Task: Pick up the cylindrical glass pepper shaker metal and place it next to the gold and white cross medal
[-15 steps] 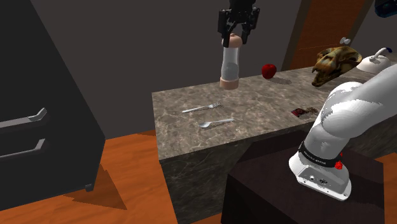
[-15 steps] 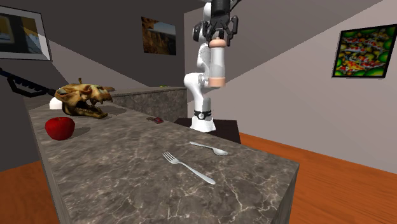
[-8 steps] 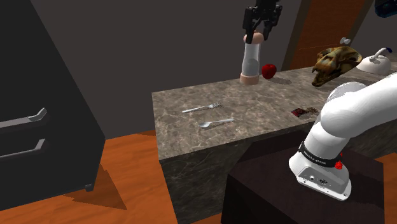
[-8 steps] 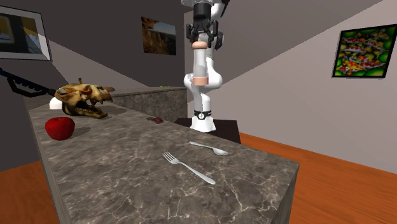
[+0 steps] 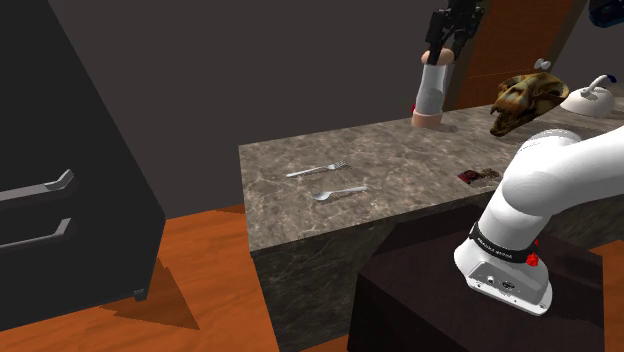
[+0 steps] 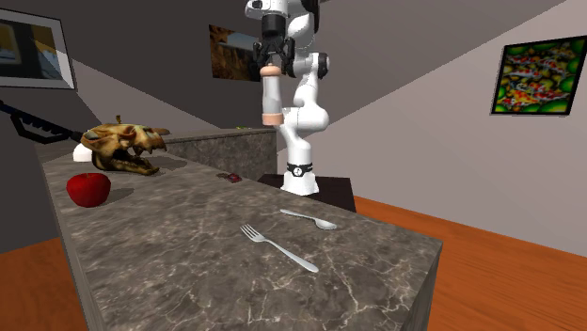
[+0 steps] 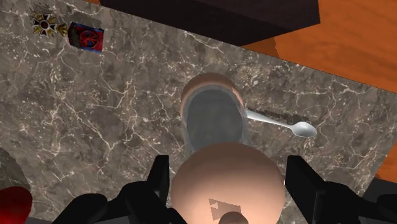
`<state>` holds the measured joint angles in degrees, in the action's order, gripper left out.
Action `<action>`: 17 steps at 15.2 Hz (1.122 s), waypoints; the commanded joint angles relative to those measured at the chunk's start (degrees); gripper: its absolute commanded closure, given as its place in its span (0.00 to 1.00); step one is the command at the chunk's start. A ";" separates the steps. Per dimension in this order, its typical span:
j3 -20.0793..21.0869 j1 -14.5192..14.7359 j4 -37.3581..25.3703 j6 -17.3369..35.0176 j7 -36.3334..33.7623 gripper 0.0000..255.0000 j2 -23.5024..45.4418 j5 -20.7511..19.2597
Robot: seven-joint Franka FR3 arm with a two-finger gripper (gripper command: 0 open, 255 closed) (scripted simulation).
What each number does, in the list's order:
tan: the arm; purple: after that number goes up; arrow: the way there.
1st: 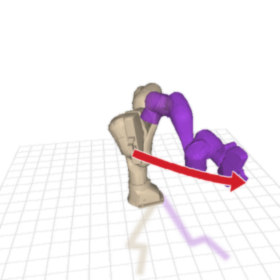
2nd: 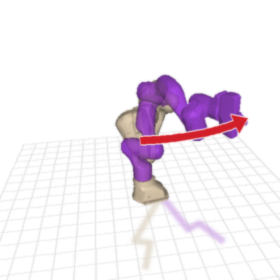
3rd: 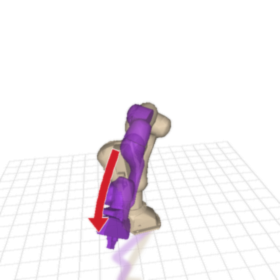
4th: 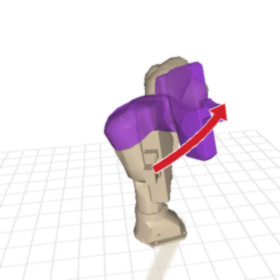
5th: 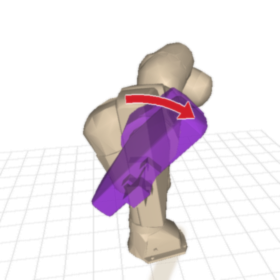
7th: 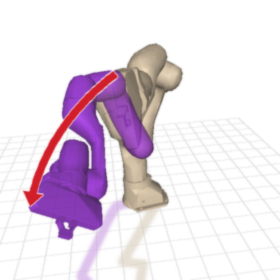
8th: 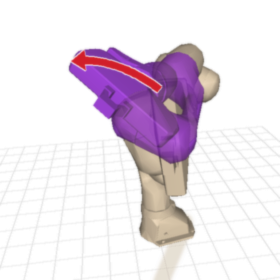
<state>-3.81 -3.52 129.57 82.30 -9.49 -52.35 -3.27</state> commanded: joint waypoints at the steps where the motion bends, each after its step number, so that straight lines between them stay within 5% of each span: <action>1: -2.67 -0.65 0.39 -1.06 2.78 1.00 -1.59 -2.06; 17: -23.54 -3.79 -5.44 -5.70 23.86 1.00 -4.55 -18.66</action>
<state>-25.81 -7.30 125.29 76.89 12.72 -57.27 -20.74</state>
